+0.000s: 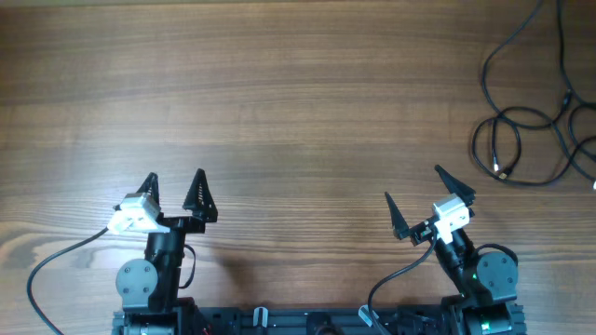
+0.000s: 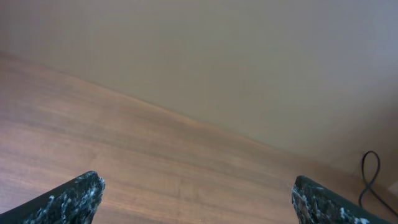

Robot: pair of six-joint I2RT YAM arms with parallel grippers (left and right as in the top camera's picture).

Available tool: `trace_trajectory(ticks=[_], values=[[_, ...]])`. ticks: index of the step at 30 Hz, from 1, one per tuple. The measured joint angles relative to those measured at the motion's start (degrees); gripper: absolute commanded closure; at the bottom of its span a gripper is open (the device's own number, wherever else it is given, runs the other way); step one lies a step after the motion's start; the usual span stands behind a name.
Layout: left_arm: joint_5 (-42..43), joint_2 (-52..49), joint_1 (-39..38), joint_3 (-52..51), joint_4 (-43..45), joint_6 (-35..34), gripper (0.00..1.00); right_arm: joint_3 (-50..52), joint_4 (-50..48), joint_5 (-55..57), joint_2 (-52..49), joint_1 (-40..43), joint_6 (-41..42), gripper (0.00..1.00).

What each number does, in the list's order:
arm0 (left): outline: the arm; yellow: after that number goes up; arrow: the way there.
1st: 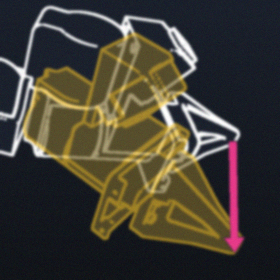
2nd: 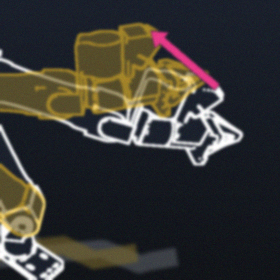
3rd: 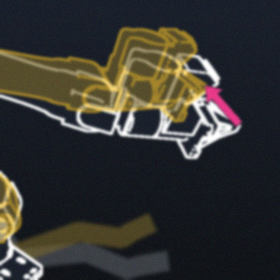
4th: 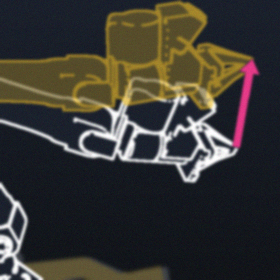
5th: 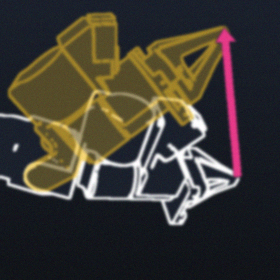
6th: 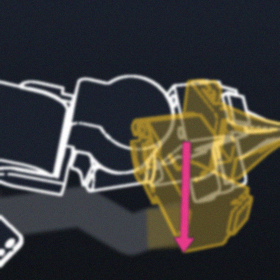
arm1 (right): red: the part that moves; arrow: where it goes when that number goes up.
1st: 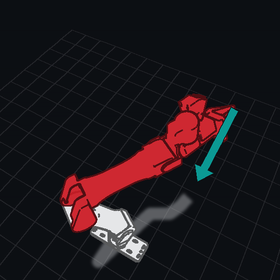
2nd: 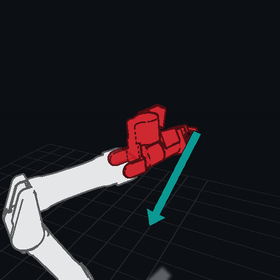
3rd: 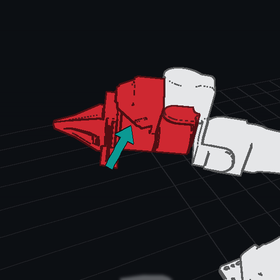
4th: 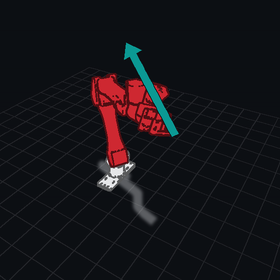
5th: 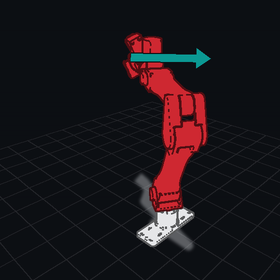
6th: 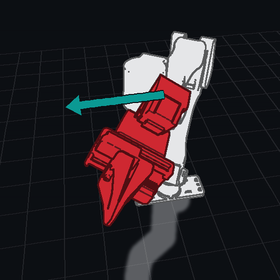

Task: Untangle cables

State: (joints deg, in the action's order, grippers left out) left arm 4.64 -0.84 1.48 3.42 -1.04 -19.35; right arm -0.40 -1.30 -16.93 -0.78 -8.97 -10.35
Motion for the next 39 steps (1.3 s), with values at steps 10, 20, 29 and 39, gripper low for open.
trace_trajectory(ticks=[10,20,29,39], values=[[-0.07,0.07,0.00,-2.75,-2.82,0.00,0.00,0.00,0.02,0.00,0.00,0.00,0.00,0.00],[-0.07,0.07,0.00,-2.75,-2.80,0.00,0.00,0.00,0.00,0.00,0.00,0.00,0.00,0.00],[-0.07,0.04,0.00,-2.75,-2.80,0.00,0.00,0.00,0.00,0.00,0.00,0.00,0.00,0.00],[-0.07,0.04,0.00,-2.75,-2.80,0.00,0.00,0.00,0.00,0.00,0.00,0.00,0.00,0.00]])
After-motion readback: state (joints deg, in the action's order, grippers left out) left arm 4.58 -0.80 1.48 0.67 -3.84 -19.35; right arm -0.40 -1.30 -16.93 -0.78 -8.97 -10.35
